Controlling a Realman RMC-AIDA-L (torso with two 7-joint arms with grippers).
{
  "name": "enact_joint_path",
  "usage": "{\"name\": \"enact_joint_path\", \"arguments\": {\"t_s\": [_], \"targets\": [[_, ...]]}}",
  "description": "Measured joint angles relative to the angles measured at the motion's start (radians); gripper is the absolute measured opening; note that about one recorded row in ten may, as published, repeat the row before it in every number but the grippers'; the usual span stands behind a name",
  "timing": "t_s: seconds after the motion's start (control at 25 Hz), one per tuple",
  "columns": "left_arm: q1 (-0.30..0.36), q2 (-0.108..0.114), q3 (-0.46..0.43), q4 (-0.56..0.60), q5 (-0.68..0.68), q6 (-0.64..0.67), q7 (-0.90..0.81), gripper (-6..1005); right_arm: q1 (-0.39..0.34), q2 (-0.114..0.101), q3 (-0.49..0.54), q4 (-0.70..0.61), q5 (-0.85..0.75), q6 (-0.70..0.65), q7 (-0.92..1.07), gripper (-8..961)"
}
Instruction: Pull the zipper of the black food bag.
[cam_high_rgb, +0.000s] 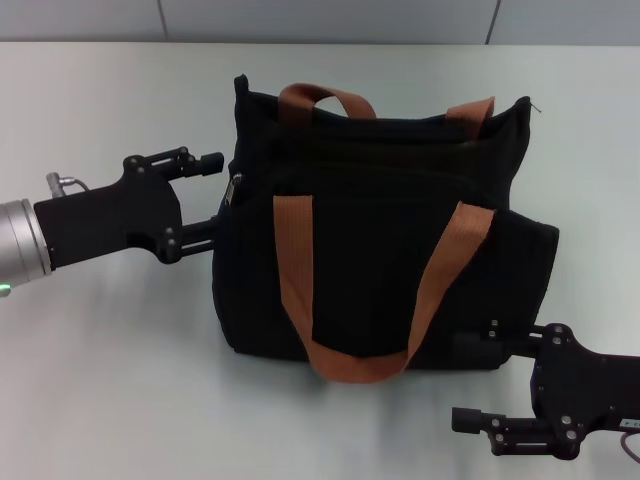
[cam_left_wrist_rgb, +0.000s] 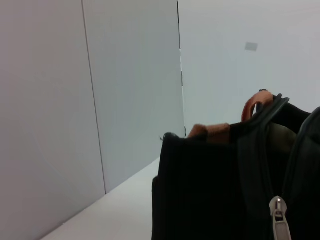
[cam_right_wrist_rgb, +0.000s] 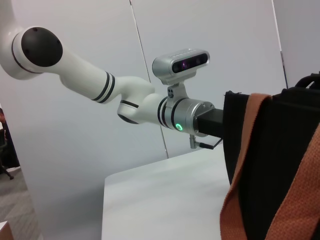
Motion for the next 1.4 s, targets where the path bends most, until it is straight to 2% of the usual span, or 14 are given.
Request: {"name": "enact_joint_path", "arguments": {"t_s": [0.08,0.32,0.8,1.08,1.28,1.4], "targets": [[-0.001,-0.002,0.000,0.014,0.000,0.009,0.004,695,0.000,0.000,0.000,0.000,0.000,0.000,0.000,747],[0.003,-0.003,-0.005,0.024,-0.005,0.034,0.007,557,0.000,0.000,0.010,0.000,0.000,0.000,0.000,747],[0.011,-0.003,-0.016,0.025,-0.007,0.070,0.008,189,0.013,0.000,0.014,0.003,0.007,-0.018,0.000,747],[0.028,-0.002,-0.060,0.037,-0.008,0.129,0.008,70,0.027,0.000,0.014,0.035,0.065,-0.078,0.001,747],[0.042,-0.006,-0.065,0.062,-0.023,0.163,0.010,71,0.050,0.000,0.013,0.061,0.119,-0.122,0.042,747],[0.050,-0.006,-0.069,0.065,-0.045,0.190,0.019,71,0.090,0.001,0.013,0.069,0.175,-0.144,0.183,747]]}}
